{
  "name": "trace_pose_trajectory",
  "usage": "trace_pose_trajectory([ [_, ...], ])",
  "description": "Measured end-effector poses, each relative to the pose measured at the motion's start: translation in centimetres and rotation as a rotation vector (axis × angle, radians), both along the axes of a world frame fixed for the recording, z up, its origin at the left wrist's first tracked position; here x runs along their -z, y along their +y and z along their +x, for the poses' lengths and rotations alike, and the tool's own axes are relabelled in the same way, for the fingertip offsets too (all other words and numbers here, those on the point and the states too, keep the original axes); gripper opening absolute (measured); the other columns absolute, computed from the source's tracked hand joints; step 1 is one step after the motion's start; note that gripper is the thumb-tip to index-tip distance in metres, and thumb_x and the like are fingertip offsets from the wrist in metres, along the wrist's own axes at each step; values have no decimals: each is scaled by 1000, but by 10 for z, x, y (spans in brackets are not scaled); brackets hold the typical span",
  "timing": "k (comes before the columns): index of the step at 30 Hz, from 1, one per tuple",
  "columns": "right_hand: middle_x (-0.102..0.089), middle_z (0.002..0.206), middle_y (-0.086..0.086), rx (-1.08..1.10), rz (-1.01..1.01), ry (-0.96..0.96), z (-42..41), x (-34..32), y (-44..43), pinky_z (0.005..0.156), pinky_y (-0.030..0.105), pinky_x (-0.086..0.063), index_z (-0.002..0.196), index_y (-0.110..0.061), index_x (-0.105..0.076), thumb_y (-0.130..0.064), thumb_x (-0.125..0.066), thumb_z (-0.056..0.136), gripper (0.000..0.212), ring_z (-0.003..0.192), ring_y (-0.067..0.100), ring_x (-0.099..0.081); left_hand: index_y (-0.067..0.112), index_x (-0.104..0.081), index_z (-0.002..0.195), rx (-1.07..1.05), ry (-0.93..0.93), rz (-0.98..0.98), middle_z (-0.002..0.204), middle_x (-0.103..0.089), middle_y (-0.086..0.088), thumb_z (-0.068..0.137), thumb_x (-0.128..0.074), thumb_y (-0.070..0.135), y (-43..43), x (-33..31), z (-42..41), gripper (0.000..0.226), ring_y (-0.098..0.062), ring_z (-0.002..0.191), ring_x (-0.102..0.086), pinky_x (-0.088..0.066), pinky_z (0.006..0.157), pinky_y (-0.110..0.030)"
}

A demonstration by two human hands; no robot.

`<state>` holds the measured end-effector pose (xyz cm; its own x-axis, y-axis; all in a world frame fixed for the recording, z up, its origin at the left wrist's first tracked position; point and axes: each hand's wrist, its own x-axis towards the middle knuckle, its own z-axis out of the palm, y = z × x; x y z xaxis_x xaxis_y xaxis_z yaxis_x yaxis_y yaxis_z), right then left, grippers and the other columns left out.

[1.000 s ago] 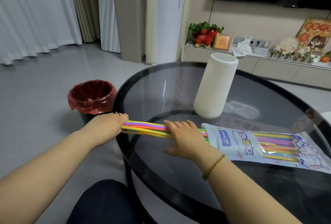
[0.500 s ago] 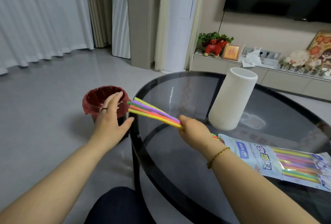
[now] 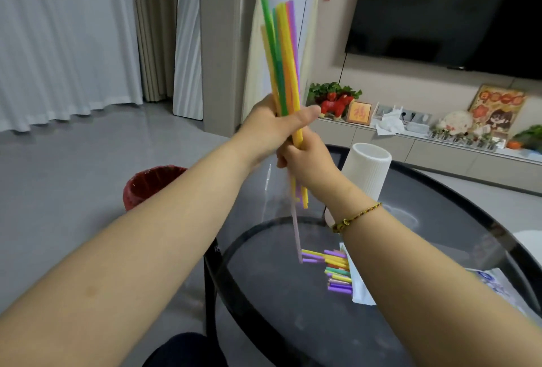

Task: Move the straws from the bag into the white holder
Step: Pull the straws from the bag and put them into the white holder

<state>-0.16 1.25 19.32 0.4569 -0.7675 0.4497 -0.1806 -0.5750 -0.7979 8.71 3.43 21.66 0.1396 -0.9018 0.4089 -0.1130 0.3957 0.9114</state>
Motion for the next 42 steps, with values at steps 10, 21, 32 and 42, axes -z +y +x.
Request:
trace_pose_trajectory([
  [10,-48,58,4,-16,185,-121,-4,21,8,44,8,-43,64,-14,-48,6,-42,81,28,43,1,-50,28,-54,70,6,-101,23,65,-63,8,84,-59,23,-3,8,-8,15,-4,61,-62,-48,60,-22],
  [21,-47,53,3,55,275,-144,0,70,14,45,13,-42,59,-15,-44,3,-48,80,28,45,6,-47,21,-50,68,-26,108,-6,34,-44,10,84,-59,20,-6,38,-22,19,-4,34,-40,-40,39,-18],
  [32,-50,51,0,60,185,-157,-3,44,1,45,10,-41,56,-16,-48,8,-51,74,30,43,4,-48,27,-52,61,-90,95,-144,34,-50,11,81,-64,20,-5,11,-22,23,-3,35,-47,-46,46,-20],
  [42,-48,53,0,114,366,-145,-8,99,8,50,20,-39,58,-19,-47,1,-51,78,29,52,14,-43,25,-55,65,-59,34,88,35,-48,11,81,-62,20,-10,55,-32,19,-2,36,-44,-45,49,-22],
])
